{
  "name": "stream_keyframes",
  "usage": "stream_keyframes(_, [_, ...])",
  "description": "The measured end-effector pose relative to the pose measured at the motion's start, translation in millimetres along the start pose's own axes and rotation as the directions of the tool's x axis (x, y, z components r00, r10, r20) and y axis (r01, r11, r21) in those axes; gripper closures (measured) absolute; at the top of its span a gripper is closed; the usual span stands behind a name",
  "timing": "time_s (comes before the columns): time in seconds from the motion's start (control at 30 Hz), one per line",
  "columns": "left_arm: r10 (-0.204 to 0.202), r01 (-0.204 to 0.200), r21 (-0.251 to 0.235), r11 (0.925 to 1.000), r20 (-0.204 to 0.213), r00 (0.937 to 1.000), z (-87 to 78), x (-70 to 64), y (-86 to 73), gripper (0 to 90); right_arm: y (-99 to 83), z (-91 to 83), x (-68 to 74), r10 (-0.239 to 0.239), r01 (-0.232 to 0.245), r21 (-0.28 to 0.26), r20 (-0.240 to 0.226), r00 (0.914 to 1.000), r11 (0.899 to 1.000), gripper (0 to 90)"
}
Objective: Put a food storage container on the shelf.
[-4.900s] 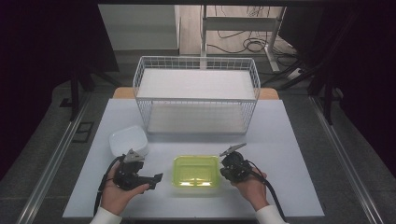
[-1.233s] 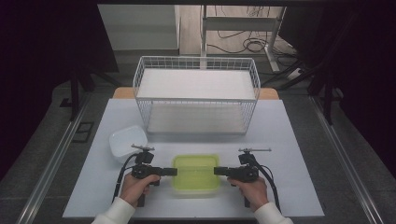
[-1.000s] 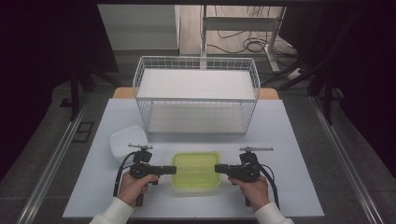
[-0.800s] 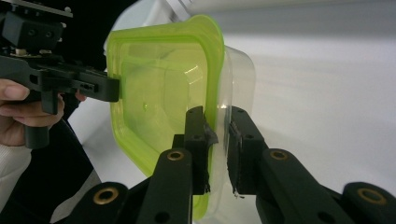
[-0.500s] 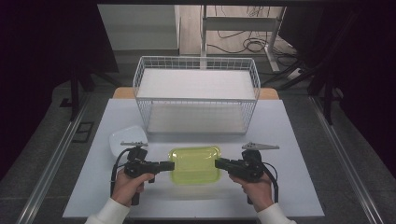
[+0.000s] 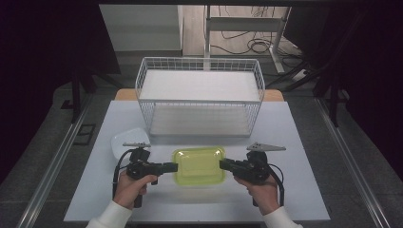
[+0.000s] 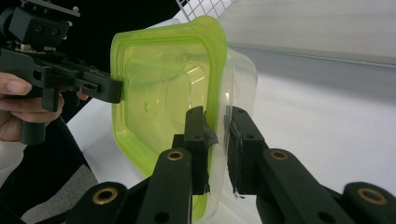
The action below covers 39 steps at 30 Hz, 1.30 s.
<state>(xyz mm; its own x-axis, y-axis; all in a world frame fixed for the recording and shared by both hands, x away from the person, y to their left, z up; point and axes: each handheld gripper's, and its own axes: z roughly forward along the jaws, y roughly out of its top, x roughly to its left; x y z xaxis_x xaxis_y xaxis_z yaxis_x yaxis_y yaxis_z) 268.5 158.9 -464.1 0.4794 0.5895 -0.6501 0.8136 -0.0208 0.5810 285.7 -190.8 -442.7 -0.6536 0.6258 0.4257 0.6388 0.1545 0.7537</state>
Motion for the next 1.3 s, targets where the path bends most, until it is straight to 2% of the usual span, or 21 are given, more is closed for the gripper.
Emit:
stream_keyframes(0.23, [0.002, -0.002, -0.010, 0.9999, -0.009, 1.0000, -2.1, -2.0, 4.6, 80.0, 4.2, 1.0, -0.2, 0.001, -0.001, -0.002, -0.002, 1.0000, 1.000, 78.7])
stream_keyframes(0.43, [0.016, -0.017, -0.030, 0.9994, -0.009, 0.9998, -7.5, -2.4, 16.9, 80.0, 14.3, 1.6, -1.4, 0.002, -0.002, -0.017, -0.016, 0.9999, 1.000, 78.7])
stream_keyframes(0.87, [0.045, -0.045, -0.082, 0.9956, -0.004, 0.9990, -22.3, -9.4, 54.4, 79.9, 58.1, -2.3, 2.6, -0.051, 0.050, -0.053, -0.020, 0.9985, 0.997, 78.4])
stream_keyframes(1.3, [0.080, -0.081, -0.107, 0.9909, -0.011, 0.9967, -33.0, -21.5, 84.8, 80.0, 86.2, -10.7, 6.3, -0.059, 0.056, -0.097, -0.024, 0.9980, 0.994, 78.3])
